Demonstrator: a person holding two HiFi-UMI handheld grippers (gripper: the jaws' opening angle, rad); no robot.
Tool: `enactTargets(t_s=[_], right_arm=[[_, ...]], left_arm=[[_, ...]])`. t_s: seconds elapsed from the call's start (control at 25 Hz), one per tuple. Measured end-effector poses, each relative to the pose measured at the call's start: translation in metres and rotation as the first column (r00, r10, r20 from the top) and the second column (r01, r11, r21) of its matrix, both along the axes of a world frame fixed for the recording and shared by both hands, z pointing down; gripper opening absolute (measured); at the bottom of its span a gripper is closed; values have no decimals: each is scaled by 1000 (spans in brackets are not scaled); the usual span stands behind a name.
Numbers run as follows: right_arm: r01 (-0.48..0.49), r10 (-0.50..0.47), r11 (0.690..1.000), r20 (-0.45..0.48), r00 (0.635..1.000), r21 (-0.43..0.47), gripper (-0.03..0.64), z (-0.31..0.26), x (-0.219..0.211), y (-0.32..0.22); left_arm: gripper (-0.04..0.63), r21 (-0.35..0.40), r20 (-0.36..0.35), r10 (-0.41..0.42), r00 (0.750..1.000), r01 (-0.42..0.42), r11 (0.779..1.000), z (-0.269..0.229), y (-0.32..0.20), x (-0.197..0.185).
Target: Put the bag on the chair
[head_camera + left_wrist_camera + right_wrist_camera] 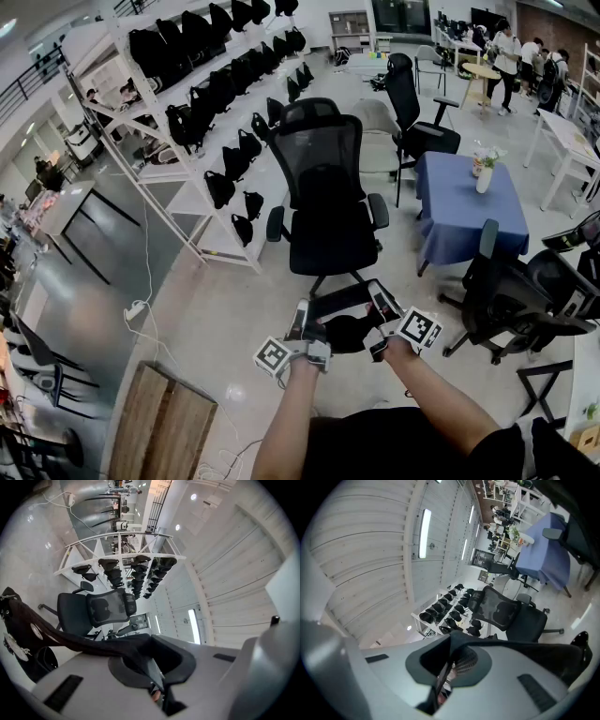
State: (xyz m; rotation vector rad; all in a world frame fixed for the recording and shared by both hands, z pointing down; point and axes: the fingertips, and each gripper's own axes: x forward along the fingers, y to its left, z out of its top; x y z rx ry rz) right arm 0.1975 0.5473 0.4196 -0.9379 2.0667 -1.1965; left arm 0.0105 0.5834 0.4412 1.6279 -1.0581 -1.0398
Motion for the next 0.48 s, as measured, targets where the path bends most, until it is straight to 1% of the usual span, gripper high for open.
enactTargets(t_s=[0.08, 0.24, 0.32, 0.4, 0.48], right_arm=[[-5, 5, 1000, -7, 1000, 4, 6, 1, 4, 0], [-12, 12, 1000, -35, 999, 7, 6, 4, 10, -1], [-12, 12, 1000, -49, 999, 12, 6, 3, 13, -2], [-10, 11, 1000, -36, 999, 8, 6, 4, 18, -3], [-8, 8, 1000, -17, 1000, -17, 8, 7, 24, -2]], left_arm=[[18, 2, -8, 11, 1000, -11, 1000, -5, -1, 6], [18, 2, 40, 25, 999, -25, 1000, -8, -4, 13], [17, 6, 35, 28, 999, -29, 1000, -10, -6, 17], [17, 5, 32, 30, 999, -30, 1000, -11, -8, 22], [18, 2, 46, 26, 999, -26, 1000, -11, -9, 26]])
